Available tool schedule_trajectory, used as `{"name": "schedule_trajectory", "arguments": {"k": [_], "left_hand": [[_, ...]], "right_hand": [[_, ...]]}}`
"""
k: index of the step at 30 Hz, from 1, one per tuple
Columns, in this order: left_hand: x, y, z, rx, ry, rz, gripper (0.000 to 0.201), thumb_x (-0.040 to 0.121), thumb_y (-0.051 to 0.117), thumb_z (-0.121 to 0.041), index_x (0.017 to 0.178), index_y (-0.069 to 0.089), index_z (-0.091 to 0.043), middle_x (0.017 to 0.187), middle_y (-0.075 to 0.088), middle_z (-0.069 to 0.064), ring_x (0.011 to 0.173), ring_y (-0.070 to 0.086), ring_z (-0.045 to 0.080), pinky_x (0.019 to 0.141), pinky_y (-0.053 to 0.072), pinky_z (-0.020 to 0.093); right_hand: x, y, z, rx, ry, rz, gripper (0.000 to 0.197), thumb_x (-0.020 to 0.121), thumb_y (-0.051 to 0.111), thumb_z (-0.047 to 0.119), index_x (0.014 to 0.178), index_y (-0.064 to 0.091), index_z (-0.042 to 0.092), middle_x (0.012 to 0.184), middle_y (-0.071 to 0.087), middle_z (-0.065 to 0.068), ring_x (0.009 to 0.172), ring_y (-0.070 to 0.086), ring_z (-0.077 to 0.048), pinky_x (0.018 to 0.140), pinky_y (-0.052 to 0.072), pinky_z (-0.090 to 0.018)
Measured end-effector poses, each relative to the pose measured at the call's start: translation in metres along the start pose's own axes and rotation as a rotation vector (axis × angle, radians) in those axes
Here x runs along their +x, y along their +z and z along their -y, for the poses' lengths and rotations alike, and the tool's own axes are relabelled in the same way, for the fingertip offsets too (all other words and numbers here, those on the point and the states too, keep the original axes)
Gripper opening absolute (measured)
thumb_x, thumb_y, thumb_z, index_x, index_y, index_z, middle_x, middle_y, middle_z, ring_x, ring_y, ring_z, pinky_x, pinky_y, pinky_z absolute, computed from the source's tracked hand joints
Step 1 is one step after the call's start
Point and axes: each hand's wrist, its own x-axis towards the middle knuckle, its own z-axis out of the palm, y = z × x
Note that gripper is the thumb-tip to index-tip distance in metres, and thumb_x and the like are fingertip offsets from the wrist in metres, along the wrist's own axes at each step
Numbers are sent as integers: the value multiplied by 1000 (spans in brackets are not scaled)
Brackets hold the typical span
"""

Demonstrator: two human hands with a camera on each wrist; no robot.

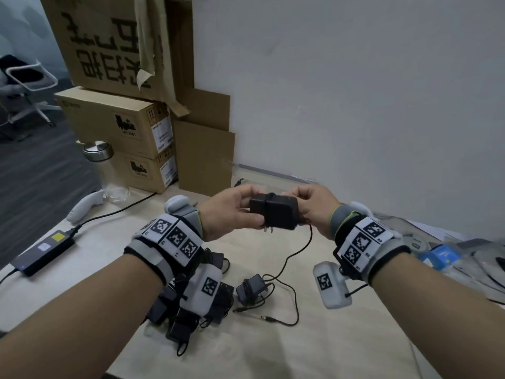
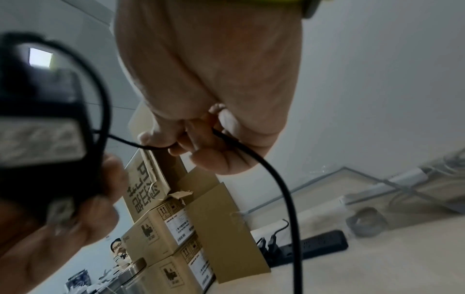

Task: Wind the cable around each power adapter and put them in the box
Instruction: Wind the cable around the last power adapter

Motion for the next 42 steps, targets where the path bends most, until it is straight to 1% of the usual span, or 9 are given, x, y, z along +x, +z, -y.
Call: {"name": "schedule_trajectory", "arguments": {"k": [2,6,11,17,22,27,31,35,42], "left_hand": [[1,2,3,-187,-3,-112,34,83,55,17,108,52,-7,104,65,13,97,66,27,87,56,35],[11,5,5,-411,96,-433,24,86,56,12,104,51,-4,107,62,16,91,68,26,78,59,30],[21,-6,10,-93,79,-692,28,79,72,5,96,58,-13,94,71,11,88,69,27,78,59,37],[25,-6,9,111,104,-750,29,77,77,-6,97,61,-19,91,72,7,85,71,26,72,60,38],[25,-15,8,699,83,-623,44,76,75,-15,114,64,-32,94,70,-11,89,65,13,86,55,38],[19,-15,5,845,49,-310,47,84,68,-8,126,59,-30,101,68,-11,95,65,13,90,51,34],[11,-21,4,644,46,-122,45,86,65,-2,116,60,-35,94,69,-7,88,68,15,86,54,34],[3,-18,7,211,36,16,43,87,57,9,123,56,-16,106,68,7,96,64,28,92,52,41],[7,2,9,-447,50,-101,33,85,57,9,113,48,-7,108,61,15,93,66,28,81,58,33]], "right_hand": [[-1,8,-1,-14,45,1,11,89,55,-1,83,63,0,64,48,-8,51,38,-16,43,39,-23],[-8,26,-3,-117,55,4,25,94,57,24,74,65,12,61,43,-1,52,39,-14,46,40,-26],[-19,36,5,-471,-48,104,27,98,48,33,85,69,22,63,50,14,57,45,-2,53,34,-19],[-17,38,17,-657,-100,76,30,98,45,34,86,70,21,81,64,2,78,58,-16,67,39,-25],[-18,29,31,-819,-196,48,24,94,53,37,85,69,21,70,58,4,70,54,-18,59,38,-26],[-3,10,36,-635,-207,-13,19,81,72,34,67,64,24,58,56,11,59,51,-10,62,42,-24],[7,0,22,-296,-152,-55,23,77,77,29,62,62,21,46,47,15,42,40,1,47,34,-13],[8,-3,4,-64,-47,-99,21,84,72,28,67,66,17,47,49,12,44,40,-8,46,34,-21],[3,16,-12,125,116,-104,25,91,58,10,67,64,16,51,44,2,48,30,-15,47,32,-26]]}}
